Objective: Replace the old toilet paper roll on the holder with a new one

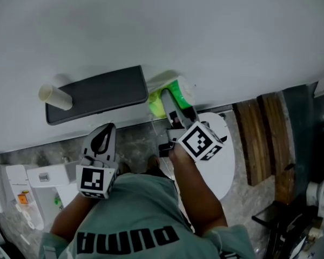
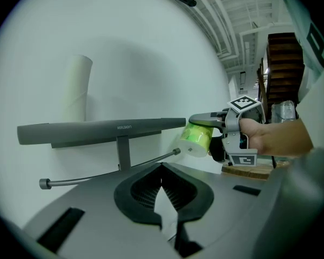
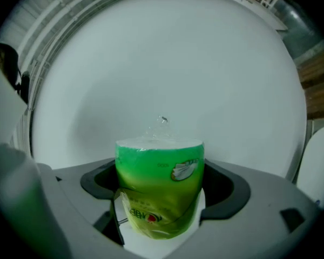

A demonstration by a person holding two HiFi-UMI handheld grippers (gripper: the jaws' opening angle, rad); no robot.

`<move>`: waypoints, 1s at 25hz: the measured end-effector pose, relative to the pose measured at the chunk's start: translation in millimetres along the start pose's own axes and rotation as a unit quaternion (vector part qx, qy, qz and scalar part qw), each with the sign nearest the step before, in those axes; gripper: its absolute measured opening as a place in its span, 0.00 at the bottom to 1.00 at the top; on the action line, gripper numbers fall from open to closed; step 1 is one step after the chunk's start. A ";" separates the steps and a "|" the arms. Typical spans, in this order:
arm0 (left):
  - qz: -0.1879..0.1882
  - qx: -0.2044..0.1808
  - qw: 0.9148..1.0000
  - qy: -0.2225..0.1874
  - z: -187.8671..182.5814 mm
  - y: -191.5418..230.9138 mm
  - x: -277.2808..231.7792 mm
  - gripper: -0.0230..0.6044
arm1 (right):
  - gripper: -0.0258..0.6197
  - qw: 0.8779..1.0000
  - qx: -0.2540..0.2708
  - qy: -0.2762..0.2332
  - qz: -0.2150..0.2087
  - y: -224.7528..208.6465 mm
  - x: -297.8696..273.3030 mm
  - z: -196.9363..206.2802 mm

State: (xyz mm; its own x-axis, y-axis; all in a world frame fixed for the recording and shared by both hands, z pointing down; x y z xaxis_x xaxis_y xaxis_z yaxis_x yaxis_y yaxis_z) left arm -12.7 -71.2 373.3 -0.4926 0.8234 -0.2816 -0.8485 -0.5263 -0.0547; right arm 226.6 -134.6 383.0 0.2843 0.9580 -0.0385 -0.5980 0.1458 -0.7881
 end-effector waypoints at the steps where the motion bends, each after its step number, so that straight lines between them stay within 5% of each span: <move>1: -0.002 0.000 1.000 0.000 0.3 1.2 0.7 0.04 | 0.73 1.000 -0.015 -0.001 -0.004 -1.4 -2.5 1.6; 13: -0.032 0.001 0.999 0.010 4.1 15.2 14.9 0.04 | 0.73 0.983 -0.176 -0.012 -0.049 -12.8 -22.2 27.3; 25: -0.046 0.008 0.999 0.005 6.4 27.7 27.6 0.04 | 0.73 0.961 -0.267 -0.017 -0.064 -12.1 -35.7 58.7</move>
State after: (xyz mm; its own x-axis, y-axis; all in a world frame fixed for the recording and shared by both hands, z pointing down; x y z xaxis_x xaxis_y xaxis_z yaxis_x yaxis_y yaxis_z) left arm -51.1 -61.7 370.1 -0.4097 0.8663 -0.2857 -0.8934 -0.4443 -0.0663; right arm 179.7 -156.0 430.0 0.2999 0.9495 0.0925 -0.0868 0.1238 -0.9885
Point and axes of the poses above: the fingertips, and each gripper's own axes: x backward along the fingers, y to its left, z out of its underside, the point moved 7 cm from there along x, backward along the fingers, and after that the axes turned 1 degree about -z, right-handed, at the moved point
